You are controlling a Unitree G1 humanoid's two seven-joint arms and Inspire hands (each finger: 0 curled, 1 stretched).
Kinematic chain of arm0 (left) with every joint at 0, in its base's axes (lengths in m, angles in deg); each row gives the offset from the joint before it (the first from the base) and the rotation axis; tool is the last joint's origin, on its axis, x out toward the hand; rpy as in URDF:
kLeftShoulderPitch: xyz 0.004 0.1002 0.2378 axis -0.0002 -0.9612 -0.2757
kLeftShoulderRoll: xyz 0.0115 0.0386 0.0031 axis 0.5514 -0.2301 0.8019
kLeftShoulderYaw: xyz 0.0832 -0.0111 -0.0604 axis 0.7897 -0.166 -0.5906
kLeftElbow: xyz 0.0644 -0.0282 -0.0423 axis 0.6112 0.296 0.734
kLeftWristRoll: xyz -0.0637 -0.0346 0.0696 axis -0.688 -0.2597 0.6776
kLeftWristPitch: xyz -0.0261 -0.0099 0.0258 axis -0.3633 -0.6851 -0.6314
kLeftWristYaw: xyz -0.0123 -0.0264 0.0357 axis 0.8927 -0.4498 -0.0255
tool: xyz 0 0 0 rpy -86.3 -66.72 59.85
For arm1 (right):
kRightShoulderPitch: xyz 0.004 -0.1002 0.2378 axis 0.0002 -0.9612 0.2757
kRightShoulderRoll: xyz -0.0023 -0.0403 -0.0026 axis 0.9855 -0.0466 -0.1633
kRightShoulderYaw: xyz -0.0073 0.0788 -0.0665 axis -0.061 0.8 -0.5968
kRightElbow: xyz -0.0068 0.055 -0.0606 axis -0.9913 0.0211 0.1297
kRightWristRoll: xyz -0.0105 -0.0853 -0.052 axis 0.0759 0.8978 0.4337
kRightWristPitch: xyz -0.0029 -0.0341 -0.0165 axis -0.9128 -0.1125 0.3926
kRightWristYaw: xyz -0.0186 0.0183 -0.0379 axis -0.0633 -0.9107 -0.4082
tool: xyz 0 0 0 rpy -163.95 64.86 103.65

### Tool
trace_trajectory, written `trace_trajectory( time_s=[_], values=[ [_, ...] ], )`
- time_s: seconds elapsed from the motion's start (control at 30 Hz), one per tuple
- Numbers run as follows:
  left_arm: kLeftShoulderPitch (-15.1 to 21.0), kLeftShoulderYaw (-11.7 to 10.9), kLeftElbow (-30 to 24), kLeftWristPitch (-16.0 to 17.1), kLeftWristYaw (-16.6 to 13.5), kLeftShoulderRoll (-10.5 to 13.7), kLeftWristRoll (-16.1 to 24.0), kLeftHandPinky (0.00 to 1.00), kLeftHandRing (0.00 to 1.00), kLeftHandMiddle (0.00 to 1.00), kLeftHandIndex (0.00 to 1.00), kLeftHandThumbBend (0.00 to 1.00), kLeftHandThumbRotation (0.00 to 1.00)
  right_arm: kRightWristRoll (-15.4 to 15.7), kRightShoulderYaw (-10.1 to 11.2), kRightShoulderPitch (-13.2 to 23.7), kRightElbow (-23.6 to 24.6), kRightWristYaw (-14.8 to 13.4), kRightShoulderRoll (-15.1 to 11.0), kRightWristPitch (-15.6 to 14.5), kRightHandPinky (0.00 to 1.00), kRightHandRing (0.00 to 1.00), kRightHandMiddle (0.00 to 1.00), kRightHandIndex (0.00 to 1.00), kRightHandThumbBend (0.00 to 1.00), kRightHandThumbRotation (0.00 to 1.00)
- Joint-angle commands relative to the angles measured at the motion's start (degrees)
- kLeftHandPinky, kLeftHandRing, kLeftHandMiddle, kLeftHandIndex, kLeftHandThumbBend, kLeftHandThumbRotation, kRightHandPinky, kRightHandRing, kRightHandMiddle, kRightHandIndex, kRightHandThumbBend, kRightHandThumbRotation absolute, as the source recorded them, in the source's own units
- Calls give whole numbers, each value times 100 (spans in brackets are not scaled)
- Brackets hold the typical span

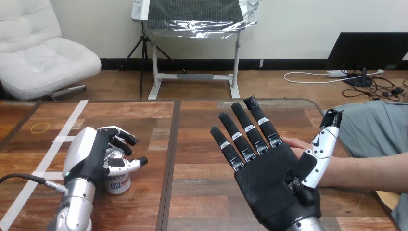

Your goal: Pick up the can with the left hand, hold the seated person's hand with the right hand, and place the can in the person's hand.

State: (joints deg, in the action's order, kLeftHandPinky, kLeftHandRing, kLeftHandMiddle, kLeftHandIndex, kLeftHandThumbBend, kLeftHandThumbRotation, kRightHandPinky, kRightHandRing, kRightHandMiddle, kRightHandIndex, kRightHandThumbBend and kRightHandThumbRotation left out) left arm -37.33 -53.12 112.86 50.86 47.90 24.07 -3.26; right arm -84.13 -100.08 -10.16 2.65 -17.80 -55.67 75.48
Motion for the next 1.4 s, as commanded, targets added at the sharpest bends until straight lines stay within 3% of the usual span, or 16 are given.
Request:
trace_trajectory(
  time_s=[0.0, 1.07, 1.27, 1.37],
  values=[
    [224, 23, -94, 147, -144, 66, 19, 39, 44, 49, 53, 67, 0, -83, 142, 300, 83, 82, 348, -1, 100, 100, 100, 100, 68, 100],
    [197, 48, 13, 374, -417, 39, 36, 43, 47, 52, 55, 68, 0, -111, 258, 297, 74, 185, 309, -94, 100, 100, 100, 100, 66, 100],
    [176, -115, 41, 457, -221, -63, -305, 49, 54, 58, 60, 70, 0, -79, 269, 299, 71, 205, 295, -92, 100, 100, 100, 100, 66, 100],
    [145, -297, 15, 426, 43, -182, -722, 54, 59, 62, 63, 72, 1, -56, 271, 305, 61, 249, 282, -86, 100, 100, 100, 100, 65, 100]
  ],
)
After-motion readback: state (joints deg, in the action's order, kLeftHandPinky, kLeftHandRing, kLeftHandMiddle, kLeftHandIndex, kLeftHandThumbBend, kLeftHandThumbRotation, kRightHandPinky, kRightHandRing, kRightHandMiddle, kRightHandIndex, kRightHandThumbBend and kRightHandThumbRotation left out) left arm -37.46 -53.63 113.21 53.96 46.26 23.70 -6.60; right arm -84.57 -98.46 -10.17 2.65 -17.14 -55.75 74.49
